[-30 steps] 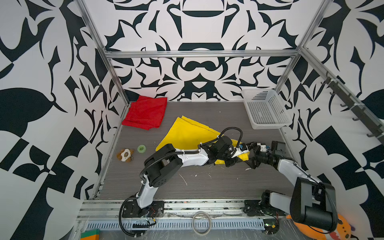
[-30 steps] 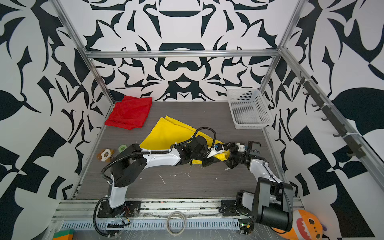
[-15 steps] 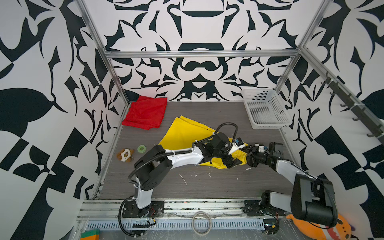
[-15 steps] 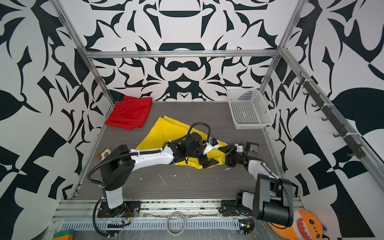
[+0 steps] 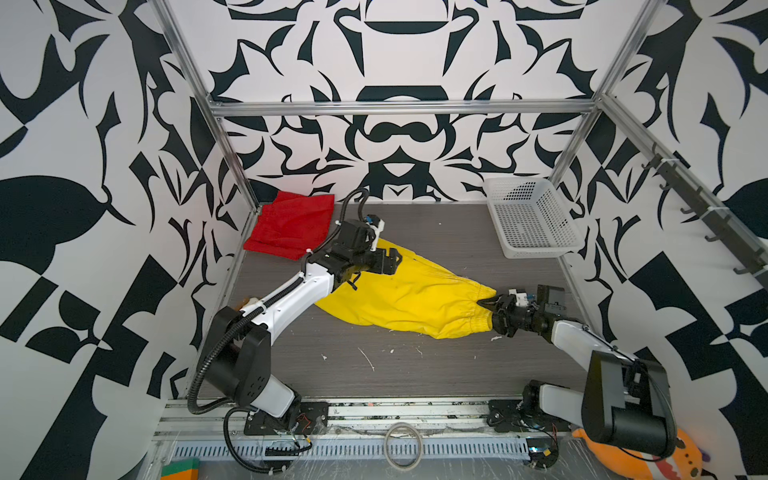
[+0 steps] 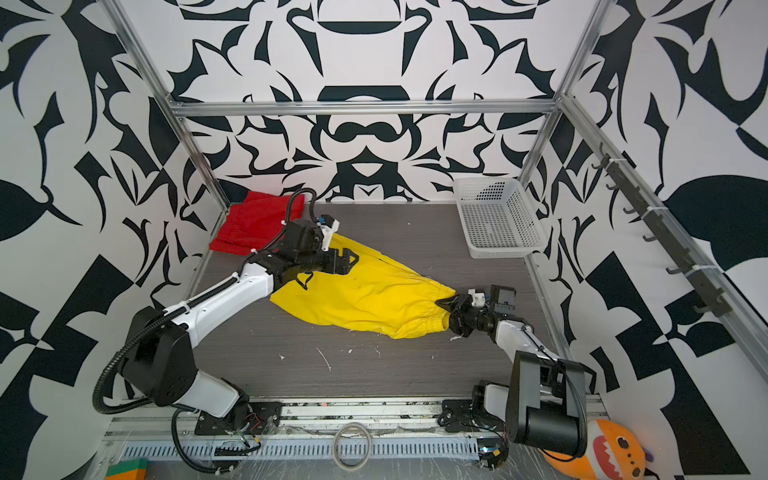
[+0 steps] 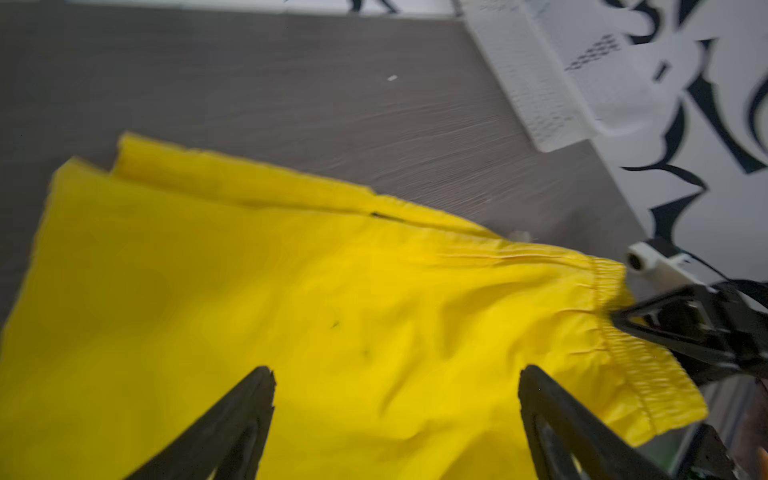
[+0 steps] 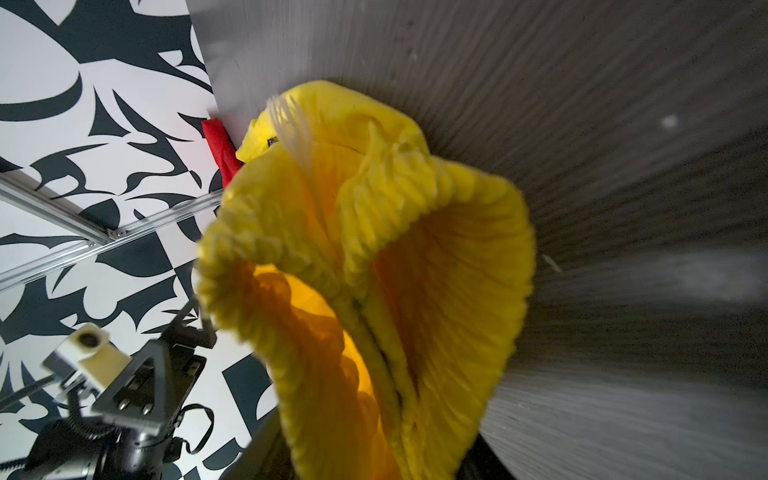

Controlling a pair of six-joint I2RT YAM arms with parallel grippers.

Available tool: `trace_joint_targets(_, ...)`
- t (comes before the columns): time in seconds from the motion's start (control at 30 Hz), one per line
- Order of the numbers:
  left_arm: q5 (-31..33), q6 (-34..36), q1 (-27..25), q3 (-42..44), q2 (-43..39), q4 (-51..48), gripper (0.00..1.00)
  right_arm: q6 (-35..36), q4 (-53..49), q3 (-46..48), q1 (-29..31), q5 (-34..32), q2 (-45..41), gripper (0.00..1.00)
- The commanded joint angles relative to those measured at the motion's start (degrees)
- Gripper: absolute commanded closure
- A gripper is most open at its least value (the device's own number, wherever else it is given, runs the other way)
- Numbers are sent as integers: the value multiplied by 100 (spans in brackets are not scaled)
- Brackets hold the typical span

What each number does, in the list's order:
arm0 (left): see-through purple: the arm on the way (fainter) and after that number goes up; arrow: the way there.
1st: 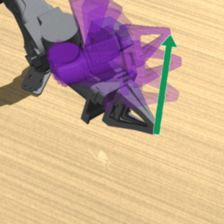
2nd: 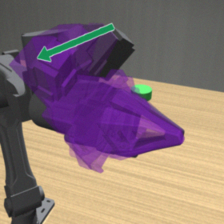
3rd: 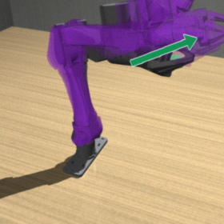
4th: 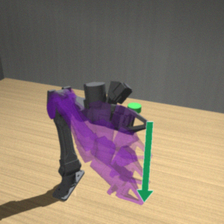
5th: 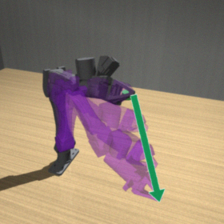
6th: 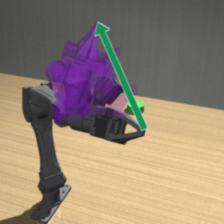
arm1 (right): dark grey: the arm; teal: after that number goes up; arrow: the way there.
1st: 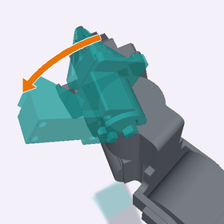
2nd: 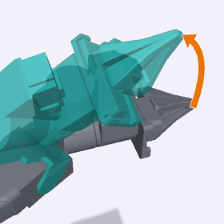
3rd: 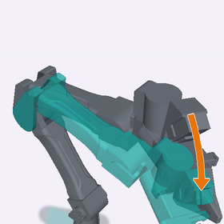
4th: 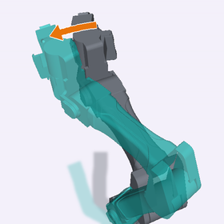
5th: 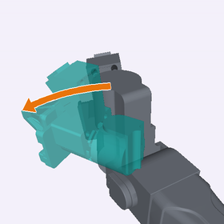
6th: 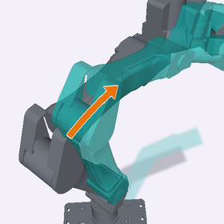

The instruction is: Fold and stack the shorts

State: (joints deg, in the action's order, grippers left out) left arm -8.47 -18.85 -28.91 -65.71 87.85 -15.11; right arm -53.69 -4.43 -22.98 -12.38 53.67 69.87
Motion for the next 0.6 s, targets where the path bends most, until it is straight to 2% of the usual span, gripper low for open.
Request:
trace_joint_targets(0.0, -71, -570, 660, 51, 221, -1296, 6, 226, -216, -211, 51, -22, -122, 49)
trace_joint_targets(0.17, -1141, -683, 1475, -85, 943, -1658, 7, 520, -632, -354, 86, -149, -152, 51)
trace_joint_targets(0.23, -1245, -767, 1607, -173, 1241, -1712, 8, 628, -773, -378, 87, -245, -199, 51)
trace_joint_targets(0.43, -830, -522, 1651, -418, 1757, -1814, 10, 648, -800, -355, 96, -342, -218, 63)
trace_joint_targets(0.5, -678, -416, 1651, -442, 1758, -1828, 10, 703, -891, -389, 99, -407, -260, 69)
trace_joint_targets(0.57, -518, -314, 1675, -492, 1711, -1841, 10, 815, -1093, -471, 96, -512, -298, 82)
